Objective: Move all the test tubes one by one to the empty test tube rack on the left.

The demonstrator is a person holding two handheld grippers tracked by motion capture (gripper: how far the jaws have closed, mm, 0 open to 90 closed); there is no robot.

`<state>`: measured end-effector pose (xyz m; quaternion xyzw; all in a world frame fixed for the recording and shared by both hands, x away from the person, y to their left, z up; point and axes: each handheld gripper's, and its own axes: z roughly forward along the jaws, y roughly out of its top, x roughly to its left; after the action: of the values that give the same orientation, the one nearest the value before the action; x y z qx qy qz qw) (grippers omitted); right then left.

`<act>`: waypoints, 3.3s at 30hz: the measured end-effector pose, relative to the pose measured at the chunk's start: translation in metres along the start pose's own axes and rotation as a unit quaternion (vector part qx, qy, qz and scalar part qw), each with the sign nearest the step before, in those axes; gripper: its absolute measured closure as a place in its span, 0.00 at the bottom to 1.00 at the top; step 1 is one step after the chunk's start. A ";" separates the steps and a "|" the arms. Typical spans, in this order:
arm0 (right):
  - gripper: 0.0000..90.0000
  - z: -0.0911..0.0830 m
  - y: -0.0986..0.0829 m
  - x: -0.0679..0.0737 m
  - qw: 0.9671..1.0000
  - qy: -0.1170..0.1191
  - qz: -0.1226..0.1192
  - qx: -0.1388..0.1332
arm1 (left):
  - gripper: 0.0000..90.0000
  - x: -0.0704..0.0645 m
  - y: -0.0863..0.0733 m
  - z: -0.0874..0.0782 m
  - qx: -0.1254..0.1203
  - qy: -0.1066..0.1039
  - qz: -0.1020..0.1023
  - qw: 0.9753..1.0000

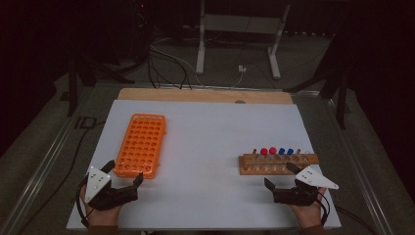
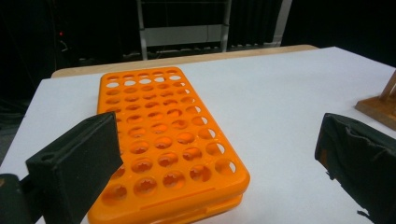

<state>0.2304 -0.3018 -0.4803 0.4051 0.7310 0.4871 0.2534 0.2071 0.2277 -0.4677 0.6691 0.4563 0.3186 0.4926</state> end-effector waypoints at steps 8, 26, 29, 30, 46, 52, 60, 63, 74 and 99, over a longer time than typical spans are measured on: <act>0.00 0.000 0.001 0.002 1.000 0.004 0.000 0.000 | 0.01 -0.002 0.001 0.000 -0.001 0.012 -0.006 1.000; 0.01 -0.027 0.065 -0.058 0.996 -0.064 0.035 -0.047 | 0.01 0.002 -0.002 0.002 -0.007 0.022 -0.027 0.999; 0.01 -0.027 0.063 -0.069 0.995 -0.076 0.042 -0.049 | 0.01 0.002 -0.002 0.002 -0.008 0.022 -0.025 0.999; 0.01 -0.026 0.062 -0.071 0.995 -0.083 0.042 -0.044 | 0.01 0.002 -0.002 0.002 -0.008 0.022 -0.025 0.999; 0.46 -0.024 0.038 -0.093 0.982 -0.176 0.066 -0.006 | 0.01 0.002 -0.002 0.001 -0.010 0.021 -0.030 0.999; 0.67 -0.020 0.028 -0.090 0.986 -0.156 0.055 0.017 | 0.01 0.003 -0.002 0.000 -0.012 0.023 -0.033 0.999; 0.77 -0.012 0.019 -0.087 0.986 -0.154 0.048 0.036 | 0.01 0.004 -0.002 0.000 -0.013 0.025 -0.035 0.999; 0.78 -0.010 0.015 -0.087 0.986 -0.154 0.050 0.042 | 0.01 0.004 -0.002 0.000 -0.014 0.024 -0.035 0.999; 0.84 -0.011 0.013 -0.086 0.987 -0.147 0.053 0.034 | 0.01 0.004 -0.002 0.001 -0.012 0.023 -0.034 0.999; 0.85 -0.036 0.053 -0.077 0.986 -0.159 0.043 -0.014 | 0.01 0.000 -0.003 0.008 0.010 0.004 -0.014 1.000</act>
<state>0.2627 -0.3740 -0.4190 0.5053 0.6563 0.4367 0.3510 0.2134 0.2248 -0.4736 0.6662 0.4705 0.3103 0.4884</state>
